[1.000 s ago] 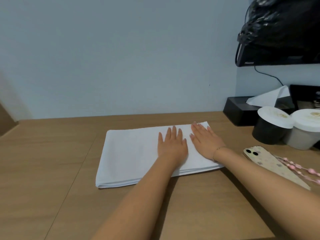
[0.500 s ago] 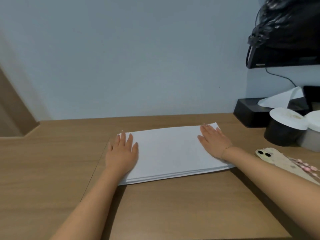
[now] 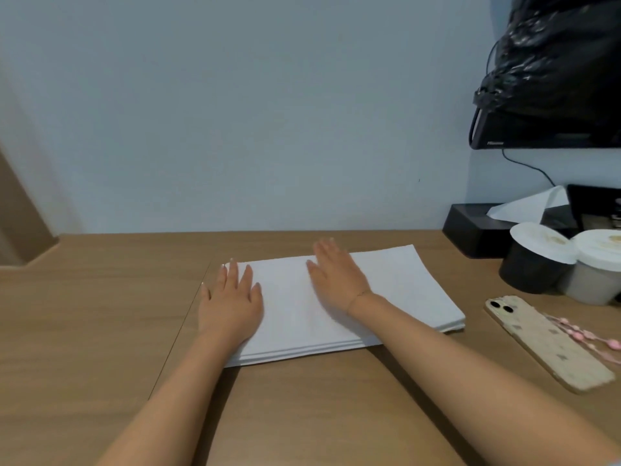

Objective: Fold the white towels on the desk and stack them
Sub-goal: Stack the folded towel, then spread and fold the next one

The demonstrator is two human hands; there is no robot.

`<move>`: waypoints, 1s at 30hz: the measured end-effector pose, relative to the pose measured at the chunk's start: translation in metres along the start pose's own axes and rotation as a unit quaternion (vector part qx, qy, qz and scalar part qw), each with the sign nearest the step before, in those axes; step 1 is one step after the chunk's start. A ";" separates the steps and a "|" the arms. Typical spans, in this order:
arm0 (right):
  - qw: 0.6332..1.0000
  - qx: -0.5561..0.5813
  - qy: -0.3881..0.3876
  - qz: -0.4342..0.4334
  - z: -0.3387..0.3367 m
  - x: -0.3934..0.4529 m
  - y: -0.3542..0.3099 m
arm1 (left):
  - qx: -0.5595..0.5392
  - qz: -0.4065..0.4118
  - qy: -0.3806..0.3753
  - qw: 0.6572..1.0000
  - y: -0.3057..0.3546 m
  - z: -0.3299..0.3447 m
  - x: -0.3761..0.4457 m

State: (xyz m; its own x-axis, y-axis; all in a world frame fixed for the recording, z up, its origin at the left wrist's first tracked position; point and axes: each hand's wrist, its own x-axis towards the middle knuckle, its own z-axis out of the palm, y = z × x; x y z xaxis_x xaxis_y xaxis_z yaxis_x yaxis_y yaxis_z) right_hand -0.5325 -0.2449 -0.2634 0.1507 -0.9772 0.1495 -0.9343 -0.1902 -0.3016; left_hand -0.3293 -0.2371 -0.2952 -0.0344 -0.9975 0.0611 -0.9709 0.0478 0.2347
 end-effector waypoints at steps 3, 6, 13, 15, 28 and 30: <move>0.994 -0.058 -0.028 0.083 -0.017 -0.014 0.061 | -0.001 0.003 0.003 1.000 0.001 0.000 -0.001; 0.984 -0.098 -0.070 0.129 -0.025 -0.032 0.105 | 0.003 0.003 0.001 1.000 0.000 0.000 -0.001; 0.985 -0.115 -0.069 0.113 -0.025 -0.033 0.115 | 0.035 -0.009 -0.032 0.999 0.005 -0.010 -0.005; 0.984 -0.118 -0.066 0.114 -0.023 -0.034 0.115 | 0.088 -0.023 -0.061 0.994 0.011 -0.019 -0.001; 0.992 -0.058 -0.093 0.066 -0.032 -0.017 0.116 | 0.051 0.091 -0.058 0.993 0.069 0.009 -0.018; 0.992 0.025 -0.109 0.051 -0.041 -0.015 0.116 | 0.049 0.070 -0.055 0.995 0.073 0.010 -0.028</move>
State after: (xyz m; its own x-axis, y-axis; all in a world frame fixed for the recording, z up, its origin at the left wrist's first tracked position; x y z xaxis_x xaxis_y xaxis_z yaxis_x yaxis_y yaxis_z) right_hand -0.6562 -0.2489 -0.2619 0.1271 -0.9877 -0.0908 -0.9319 -0.0876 -0.3521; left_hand -0.4017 -0.2060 -0.2890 -0.1907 -0.9814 -0.0205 -0.9732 0.1862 0.1351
